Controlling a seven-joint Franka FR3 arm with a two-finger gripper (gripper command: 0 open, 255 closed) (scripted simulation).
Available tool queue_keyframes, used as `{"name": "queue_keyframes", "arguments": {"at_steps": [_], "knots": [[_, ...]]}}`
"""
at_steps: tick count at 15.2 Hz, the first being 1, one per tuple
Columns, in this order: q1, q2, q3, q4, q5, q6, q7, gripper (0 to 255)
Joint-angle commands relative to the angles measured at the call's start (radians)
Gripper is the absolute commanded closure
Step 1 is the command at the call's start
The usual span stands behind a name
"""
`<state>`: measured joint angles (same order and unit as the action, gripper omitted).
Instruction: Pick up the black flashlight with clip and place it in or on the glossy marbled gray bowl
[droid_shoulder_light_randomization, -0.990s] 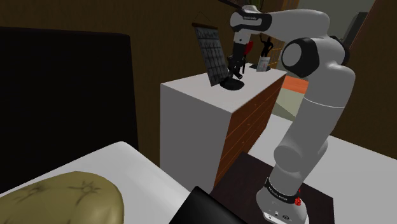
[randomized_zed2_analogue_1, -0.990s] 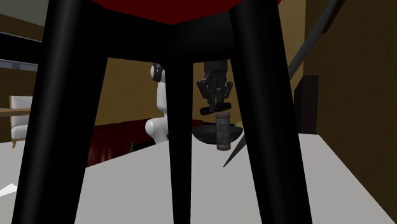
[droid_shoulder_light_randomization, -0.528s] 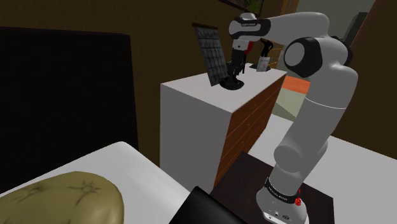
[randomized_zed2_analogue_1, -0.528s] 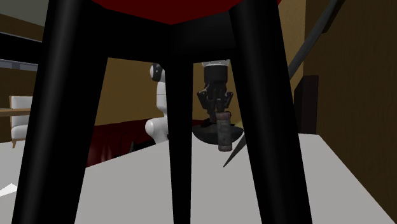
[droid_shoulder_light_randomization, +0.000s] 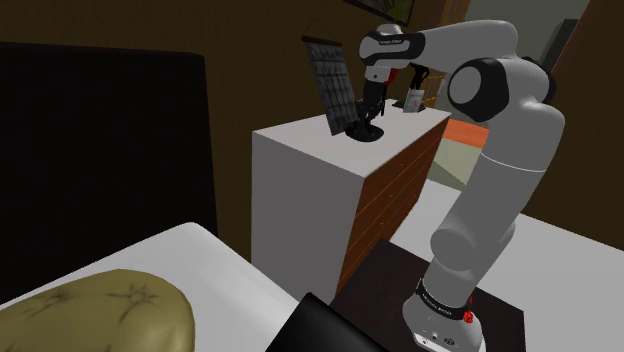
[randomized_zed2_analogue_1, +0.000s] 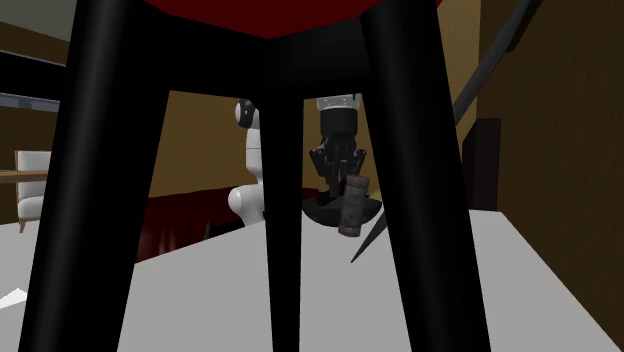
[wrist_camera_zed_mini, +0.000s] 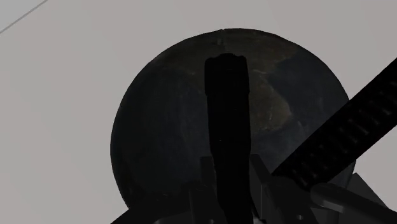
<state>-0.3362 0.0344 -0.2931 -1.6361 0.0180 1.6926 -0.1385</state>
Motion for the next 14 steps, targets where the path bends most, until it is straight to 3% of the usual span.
{"name": "queue_keyframes", "arguments": {"at_steps": [1,2,3,8,12,14], "knots": [[0.001,0.005,0.001,-0.015,-0.001,-0.001,0.001,255],[0.001,0.005,0.001,-0.015,-0.001,-0.001,0.001,255],[-0.001,0.005,-0.001,-0.014,-0.001,-0.002,-0.003,0],[0.001,0.005,0.001,-0.015,-0.001,-0.001,0.001,0],[-0.004,0.033,-0.003,0.148,0.008,-0.137,-0.005,0],[-0.004,0.033,-0.003,0.148,0.007,-0.137,-0.005,0]]}}
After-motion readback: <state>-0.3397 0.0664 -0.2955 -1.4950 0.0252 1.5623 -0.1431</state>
